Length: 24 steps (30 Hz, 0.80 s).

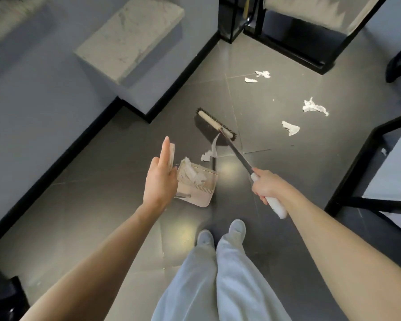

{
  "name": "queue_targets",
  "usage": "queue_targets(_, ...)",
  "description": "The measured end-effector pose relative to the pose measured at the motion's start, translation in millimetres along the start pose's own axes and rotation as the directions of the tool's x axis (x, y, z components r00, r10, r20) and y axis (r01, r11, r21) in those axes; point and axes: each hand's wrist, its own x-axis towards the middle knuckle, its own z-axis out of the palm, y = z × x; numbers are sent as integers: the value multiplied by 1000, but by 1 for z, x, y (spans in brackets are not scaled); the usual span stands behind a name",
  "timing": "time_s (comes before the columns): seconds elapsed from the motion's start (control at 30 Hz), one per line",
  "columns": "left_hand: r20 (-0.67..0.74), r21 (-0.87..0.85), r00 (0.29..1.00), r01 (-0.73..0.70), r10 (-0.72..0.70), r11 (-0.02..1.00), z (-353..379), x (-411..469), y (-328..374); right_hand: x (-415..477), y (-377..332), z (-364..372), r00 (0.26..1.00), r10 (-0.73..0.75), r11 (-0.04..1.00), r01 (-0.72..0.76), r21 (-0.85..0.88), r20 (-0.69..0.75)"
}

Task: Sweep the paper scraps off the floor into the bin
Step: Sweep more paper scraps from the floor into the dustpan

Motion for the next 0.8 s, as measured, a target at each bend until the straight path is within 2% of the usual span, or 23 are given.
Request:
queue_targets(0.07,-11,11,1000,12,-12,1000,-4,9,-4,7,-7,6,998,3,999,0,-52,55)
queue_targets(0.17,-30,16,1000,10,-9,1000,-12,23,-9,-1,-7,20,988,31,1000,-30,-9,153)
queue_targets(0.3,-7,-11,1000,11,-11,1000,-14,39,-5,-27,11,27,946,95,966,-163,202,311)
queue_targets(0.37,11,-28,1000,3,-3,1000,-13,39,-1,-41,19,15,933,95,937,-201,284,346)
queue_targets(0.47,28,-28,999,-37,38,999,-10,32,2,-64,29,-7,938,71,905,-204,373,341)
queue_targets(0.6,22,-42,998,-57,58,997,0,34,11,-85,36,-31,962,32,902,-144,406,270)
queue_targets(0.8,-11,-85,998,-70,70,994,20,42,39,-66,43,-74,985,18,853,-105,512,171)
